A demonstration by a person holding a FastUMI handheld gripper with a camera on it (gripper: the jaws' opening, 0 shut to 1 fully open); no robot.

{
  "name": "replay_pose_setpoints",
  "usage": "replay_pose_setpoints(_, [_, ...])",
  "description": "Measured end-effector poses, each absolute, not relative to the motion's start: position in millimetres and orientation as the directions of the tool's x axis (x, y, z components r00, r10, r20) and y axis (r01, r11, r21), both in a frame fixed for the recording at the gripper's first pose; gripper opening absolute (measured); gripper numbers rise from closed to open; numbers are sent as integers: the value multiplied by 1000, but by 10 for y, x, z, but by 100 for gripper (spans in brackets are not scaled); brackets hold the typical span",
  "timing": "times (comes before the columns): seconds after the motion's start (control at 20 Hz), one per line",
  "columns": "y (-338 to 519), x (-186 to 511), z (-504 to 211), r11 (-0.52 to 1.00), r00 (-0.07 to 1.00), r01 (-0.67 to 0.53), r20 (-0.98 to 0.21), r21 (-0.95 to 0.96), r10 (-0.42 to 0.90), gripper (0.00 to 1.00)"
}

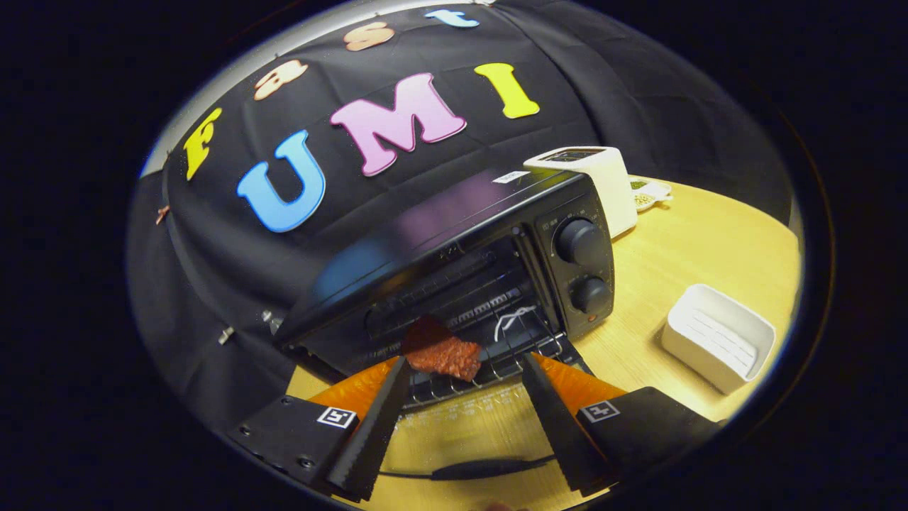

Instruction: Open the toaster oven, put the food inside, and close the toaster oven door.

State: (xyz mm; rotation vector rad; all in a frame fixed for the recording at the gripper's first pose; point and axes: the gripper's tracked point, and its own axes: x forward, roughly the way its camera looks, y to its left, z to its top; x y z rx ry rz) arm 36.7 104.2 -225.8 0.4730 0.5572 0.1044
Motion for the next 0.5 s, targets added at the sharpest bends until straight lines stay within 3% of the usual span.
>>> replay_pose_setpoints(0.3, [992,-299,-2275,969,742,-92,-633,231,221,98])
replay_pose_setpoints(0.5, [1064,-551,-2298,968,688,-165,-681,189,250,98])
